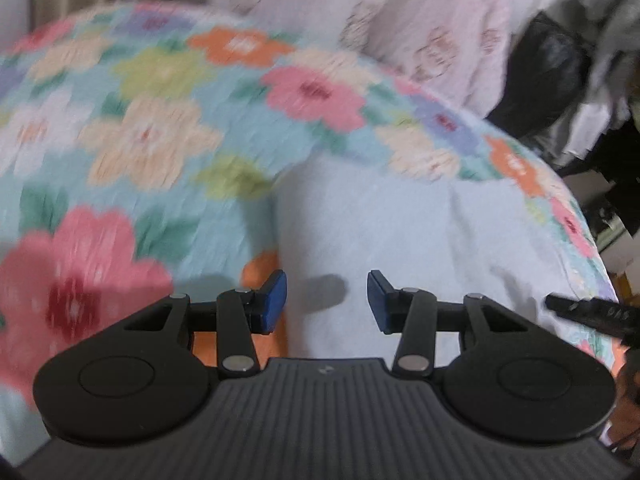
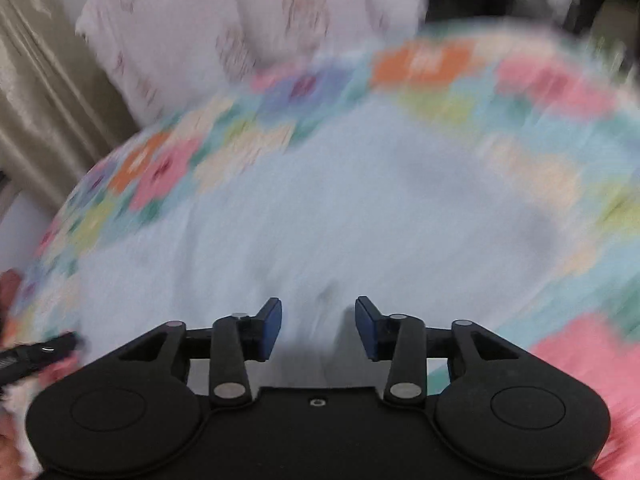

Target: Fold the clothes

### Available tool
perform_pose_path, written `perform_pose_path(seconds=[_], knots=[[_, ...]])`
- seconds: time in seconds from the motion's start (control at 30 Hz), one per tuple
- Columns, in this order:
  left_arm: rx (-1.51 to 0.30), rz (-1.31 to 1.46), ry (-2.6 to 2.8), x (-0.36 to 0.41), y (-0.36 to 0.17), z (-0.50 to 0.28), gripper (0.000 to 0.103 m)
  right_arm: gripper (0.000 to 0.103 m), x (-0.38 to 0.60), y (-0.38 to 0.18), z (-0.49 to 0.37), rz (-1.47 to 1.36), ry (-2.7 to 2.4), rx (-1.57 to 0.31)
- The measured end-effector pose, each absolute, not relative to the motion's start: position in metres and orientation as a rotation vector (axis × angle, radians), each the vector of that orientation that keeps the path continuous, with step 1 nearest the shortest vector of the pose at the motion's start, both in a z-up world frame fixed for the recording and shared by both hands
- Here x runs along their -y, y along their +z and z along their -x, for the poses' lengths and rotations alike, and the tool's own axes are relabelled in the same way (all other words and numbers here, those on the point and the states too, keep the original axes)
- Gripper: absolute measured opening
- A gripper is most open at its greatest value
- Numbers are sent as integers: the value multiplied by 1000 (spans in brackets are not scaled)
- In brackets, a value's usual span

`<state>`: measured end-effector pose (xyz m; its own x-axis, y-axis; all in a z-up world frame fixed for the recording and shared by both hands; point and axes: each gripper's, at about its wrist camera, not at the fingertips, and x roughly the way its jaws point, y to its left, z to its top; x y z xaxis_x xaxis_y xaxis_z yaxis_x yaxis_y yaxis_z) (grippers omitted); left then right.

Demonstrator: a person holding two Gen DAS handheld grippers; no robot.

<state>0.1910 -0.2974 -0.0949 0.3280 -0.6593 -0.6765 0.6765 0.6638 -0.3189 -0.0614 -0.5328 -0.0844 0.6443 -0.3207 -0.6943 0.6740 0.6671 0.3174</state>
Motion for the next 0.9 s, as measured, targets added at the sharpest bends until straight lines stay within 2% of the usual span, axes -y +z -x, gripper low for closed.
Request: perform_pose_path(seconds=[0.1,0.2,0.27,0.3,0.4,0.43,0.5,0.53,0.57,0.6,0.63,0.67,0.7,0.8,0.9], knots=[[-873,-17,-931,320,-93,-201,43,48,530,-83,59,-584,-412,-576],[-918,-36,-899,342,-108,-216,39,47,518,-91,43,-585,-254,-613],[-948,-108,-837,355,-122,-224,24,46,514,-104,29,-555,-275,-703],[-964,-129,-814,357,-130,-226,19,41,514,-112,24,-533,-299,-751],[-1022,-58,-801,351,-143,-238,13,38,514,-126,21,-456,-339,-814],[-1050,-19,-794,346,-143,-243,4,38,514,-129,23,-430,-344,-816],[-1105,61,-779,337,-144,-254,4,39,513,-128,33,-415,-321,-805],[-1132,101,-771,332,-144,-259,3,45,513,-125,41,-418,-335,-814],[-1121,99,-771,330,-138,-256,4,52,517,-121,47,-433,-357,-823],[-1098,82,-774,328,-129,-249,6,53,521,-116,58,-459,-358,-803],[-1066,53,-783,328,-119,-239,19,54,525,-110,70,-488,-353,-776],[-1030,28,-806,329,-108,-226,34,59,529,-105,82,-516,-348,-750],[-996,18,-840,329,-97,-216,39,66,533,-102,95,-549,-352,-728],[-915,-6,-959,339,-72,-178,41,67,548,-110,132,-674,-383,-678],[-926,-29,-1071,365,-67,-145,41,67,565,-131,158,-820,-384,-605]])
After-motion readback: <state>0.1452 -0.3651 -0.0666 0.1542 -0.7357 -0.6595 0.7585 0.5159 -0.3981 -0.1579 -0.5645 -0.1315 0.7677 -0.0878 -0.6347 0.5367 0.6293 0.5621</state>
